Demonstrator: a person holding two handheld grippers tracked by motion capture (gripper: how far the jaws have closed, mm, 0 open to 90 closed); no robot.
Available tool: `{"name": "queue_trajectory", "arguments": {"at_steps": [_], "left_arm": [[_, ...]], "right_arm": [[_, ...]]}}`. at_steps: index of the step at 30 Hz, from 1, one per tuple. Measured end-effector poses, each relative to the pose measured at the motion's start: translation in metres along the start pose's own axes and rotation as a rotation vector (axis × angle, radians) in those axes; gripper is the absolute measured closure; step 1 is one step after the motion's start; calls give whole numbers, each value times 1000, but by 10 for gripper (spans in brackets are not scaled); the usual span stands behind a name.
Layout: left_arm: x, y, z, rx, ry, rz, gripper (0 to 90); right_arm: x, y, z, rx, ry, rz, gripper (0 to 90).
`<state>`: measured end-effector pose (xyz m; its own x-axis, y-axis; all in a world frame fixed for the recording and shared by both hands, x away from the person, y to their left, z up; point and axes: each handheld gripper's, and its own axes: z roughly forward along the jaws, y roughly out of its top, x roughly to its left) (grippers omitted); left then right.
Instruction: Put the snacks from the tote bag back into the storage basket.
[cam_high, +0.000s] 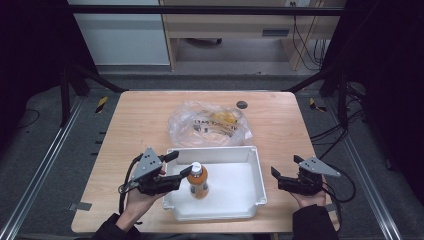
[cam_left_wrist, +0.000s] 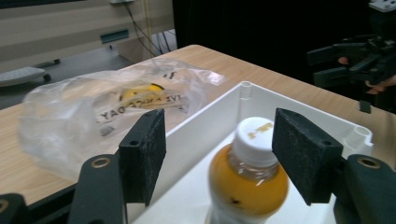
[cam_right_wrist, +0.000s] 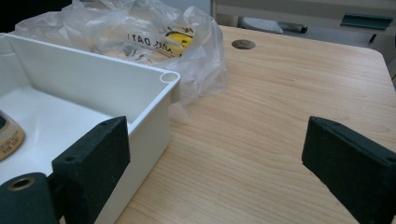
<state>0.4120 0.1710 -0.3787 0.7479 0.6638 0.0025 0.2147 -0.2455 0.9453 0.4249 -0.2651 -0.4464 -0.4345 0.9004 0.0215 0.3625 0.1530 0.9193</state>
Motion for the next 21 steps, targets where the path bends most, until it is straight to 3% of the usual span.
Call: {"name": "queue_trajectory", "arguments": {"at_steps": [11,21], "left_arm": [[32,-19,-19,11,99,-30,300],[58,-49,-30,69,201,-51,278]], "right_arm": [[-1,-1,0,1,-6,3,79],[-2,-2,-1,5,-9,2,76]]}}
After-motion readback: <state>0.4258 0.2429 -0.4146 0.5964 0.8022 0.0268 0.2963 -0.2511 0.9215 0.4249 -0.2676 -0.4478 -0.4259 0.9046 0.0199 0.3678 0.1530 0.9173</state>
